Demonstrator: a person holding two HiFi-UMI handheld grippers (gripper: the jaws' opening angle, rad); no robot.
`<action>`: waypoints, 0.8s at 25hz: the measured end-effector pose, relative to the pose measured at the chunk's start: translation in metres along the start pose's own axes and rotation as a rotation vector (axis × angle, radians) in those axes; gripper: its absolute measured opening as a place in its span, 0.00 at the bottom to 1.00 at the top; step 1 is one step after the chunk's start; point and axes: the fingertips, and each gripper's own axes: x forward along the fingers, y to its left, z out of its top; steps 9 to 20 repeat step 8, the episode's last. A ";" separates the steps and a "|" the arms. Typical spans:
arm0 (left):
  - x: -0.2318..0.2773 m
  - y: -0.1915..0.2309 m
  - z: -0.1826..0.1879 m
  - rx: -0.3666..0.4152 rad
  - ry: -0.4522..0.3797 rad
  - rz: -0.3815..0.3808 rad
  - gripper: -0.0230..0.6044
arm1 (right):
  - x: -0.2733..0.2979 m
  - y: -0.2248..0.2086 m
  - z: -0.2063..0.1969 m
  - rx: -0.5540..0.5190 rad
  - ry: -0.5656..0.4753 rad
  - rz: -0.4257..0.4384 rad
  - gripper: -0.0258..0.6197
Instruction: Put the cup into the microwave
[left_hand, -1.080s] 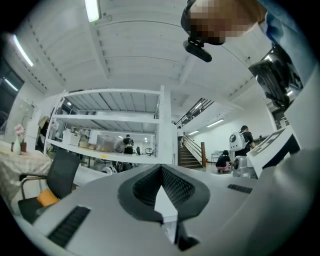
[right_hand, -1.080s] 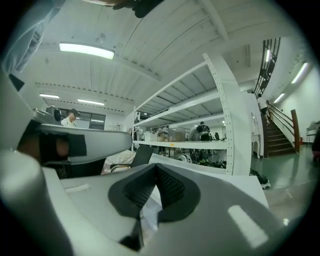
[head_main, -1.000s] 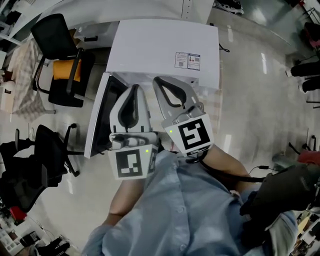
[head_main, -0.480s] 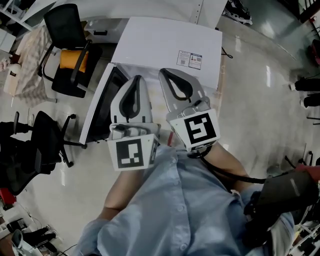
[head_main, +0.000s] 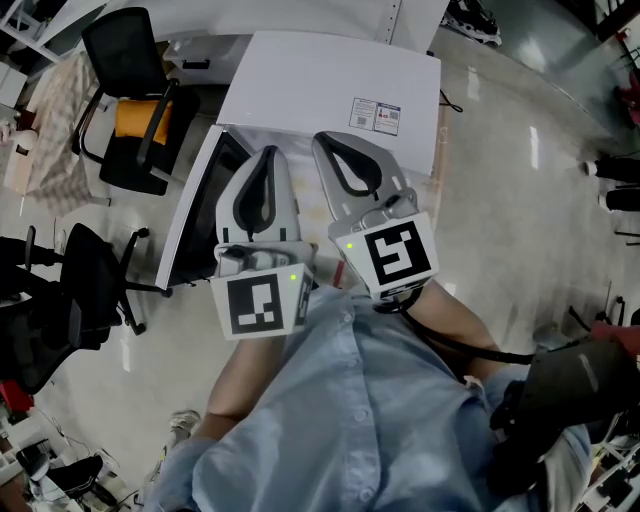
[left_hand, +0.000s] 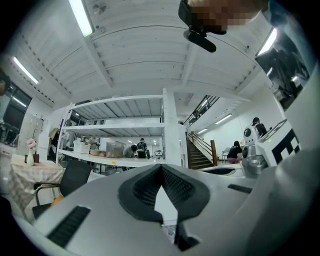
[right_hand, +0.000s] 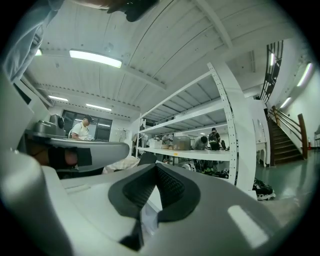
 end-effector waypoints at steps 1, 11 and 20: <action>0.001 0.000 0.000 0.000 0.001 -0.001 0.05 | 0.001 -0.001 0.000 -0.004 -0.001 -0.001 0.04; 0.007 0.006 -0.001 -0.004 0.012 0.004 0.05 | 0.007 -0.005 0.002 0.003 -0.003 -0.010 0.04; 0.007 0.006 -0.001 -0.004 0.012 0.004 0.05 | 0.007 -0.005 0.002 0.003 -0.003 -0.010 0.04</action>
